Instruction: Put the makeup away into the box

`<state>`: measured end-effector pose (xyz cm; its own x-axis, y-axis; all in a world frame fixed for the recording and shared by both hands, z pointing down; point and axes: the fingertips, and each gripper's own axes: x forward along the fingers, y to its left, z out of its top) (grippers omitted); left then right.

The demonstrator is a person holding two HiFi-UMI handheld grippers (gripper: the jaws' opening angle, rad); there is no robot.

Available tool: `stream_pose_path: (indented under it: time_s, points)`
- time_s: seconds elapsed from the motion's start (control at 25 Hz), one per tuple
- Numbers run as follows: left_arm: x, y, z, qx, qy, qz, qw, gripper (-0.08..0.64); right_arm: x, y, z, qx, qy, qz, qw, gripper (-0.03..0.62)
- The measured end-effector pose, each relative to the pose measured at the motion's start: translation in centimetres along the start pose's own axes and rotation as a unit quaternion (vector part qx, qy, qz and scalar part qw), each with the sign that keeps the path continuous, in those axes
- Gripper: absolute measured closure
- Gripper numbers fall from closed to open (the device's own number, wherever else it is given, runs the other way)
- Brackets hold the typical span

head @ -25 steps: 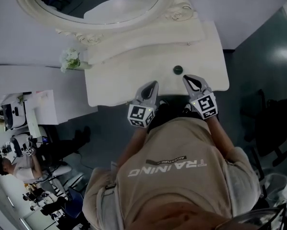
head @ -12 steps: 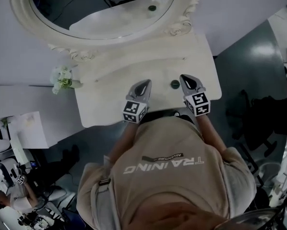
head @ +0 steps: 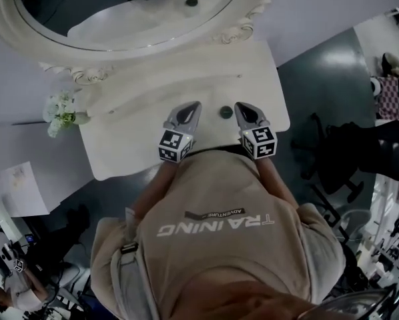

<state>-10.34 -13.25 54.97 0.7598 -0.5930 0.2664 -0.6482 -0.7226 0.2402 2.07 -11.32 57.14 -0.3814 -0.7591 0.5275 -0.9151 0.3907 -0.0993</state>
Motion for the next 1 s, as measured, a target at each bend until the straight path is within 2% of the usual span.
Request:
stream_pose_path:
  time_s: [0.16,0.32,0.56,0.64,0.76,0.92,1.0]
  points:
    - [1.4,-0.9,-0.1,0.000,0.015,-0.003,0.9999,0.554,1.4,-2.5,-0.3,0.004,0.008,0.006,1.000,0.591]
    - [2.1,-1.0,0.8,0.012,0.026,0.012,0.9995,0.554,3.7,-5.9,-0.8,0.027,0.043,-0.002,0.999,0.591]
    - [5.1,-1.1,0.3,-0.007,0.050,0.036,0.9981,0.554,7.5,-10.7,-3.2,0.020,0.081,-0.004,0.996,0.591]
    - [5.8,-1.1,-0.1,-0.006,0.064,0.041,0.9971,0.554,8.4,-12.3,-4.5,0.029,0.090,-0.016,0.995,0.540]
    - [6.8,-0.9,-0.3,-0.009,0.075,0.060,0.9953,0.554,9.8,-14.5,-6.1,0.046,0.093,-0.029,0.994,0.506]
    - [6.7,-1.3,-1.2,-0.054,0.081,0.092,0.9910,0.554,11.3,-15.6,-7.2,0.059,0.095,-0.014,0.994,0.475]
    - [6.7,-1.5,-1.6,-0.061,0.086,0.100,0.9894,0.554,12.0,-15.5,-7.1,0.061,0.093,0.000,0.994,0.454]
